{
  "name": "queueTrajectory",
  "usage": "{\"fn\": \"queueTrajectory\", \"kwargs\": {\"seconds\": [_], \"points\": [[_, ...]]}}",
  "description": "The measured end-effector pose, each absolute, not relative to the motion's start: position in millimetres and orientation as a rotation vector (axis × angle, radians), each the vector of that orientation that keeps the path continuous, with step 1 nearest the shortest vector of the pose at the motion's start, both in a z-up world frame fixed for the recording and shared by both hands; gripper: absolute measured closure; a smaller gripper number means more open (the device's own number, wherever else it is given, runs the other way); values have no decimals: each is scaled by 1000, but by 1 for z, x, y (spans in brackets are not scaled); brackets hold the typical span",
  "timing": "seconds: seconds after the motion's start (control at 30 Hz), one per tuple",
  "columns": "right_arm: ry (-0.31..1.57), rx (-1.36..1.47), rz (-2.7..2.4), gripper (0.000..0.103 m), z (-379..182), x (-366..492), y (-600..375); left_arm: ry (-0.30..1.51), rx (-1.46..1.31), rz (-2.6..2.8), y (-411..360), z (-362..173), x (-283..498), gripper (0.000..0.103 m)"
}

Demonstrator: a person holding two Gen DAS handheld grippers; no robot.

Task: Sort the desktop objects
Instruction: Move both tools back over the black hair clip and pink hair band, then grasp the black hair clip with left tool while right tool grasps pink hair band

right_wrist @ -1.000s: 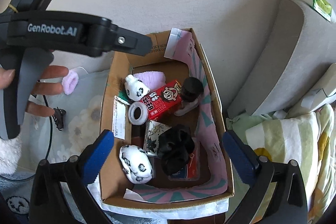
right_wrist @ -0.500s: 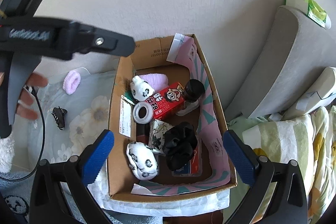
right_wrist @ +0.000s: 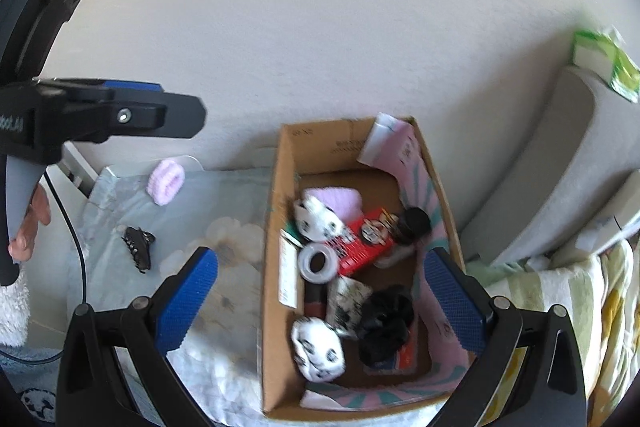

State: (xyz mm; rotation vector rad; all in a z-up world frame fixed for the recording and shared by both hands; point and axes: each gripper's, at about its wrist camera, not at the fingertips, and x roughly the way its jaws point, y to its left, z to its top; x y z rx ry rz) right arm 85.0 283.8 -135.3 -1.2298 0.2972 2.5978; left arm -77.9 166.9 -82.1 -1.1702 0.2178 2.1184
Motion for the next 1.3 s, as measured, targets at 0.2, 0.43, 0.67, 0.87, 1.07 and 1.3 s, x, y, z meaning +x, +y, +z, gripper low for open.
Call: {"fn": "queueTrajectory", "kwargs": {"seconds": [0.2,0.43,0.67,0.87,1.07,1.3], "points": [[254,-1258,2696,0,-129,52,263,167,-1223,2242,106,-83,-89,0],[160,-1334,2797,0,-134,5,228,34,-1367,2364,18,-99,-99,0],[110,-1428,2868,0,-144,-37,196,-48,-1488,2429,-36,-127,-94,0],[125,-1537,2900,0,-160,-74,174,-199,-1632,2440,-63,-164,-82,0],[384,-1649,2885,0,-182,-111,170,-327,-1762,2447,-61,-210,-68,0],[815,-1799,2709,0,-231,-159,169,-351,-1811,2502,-44,-255,-61,0]]}}
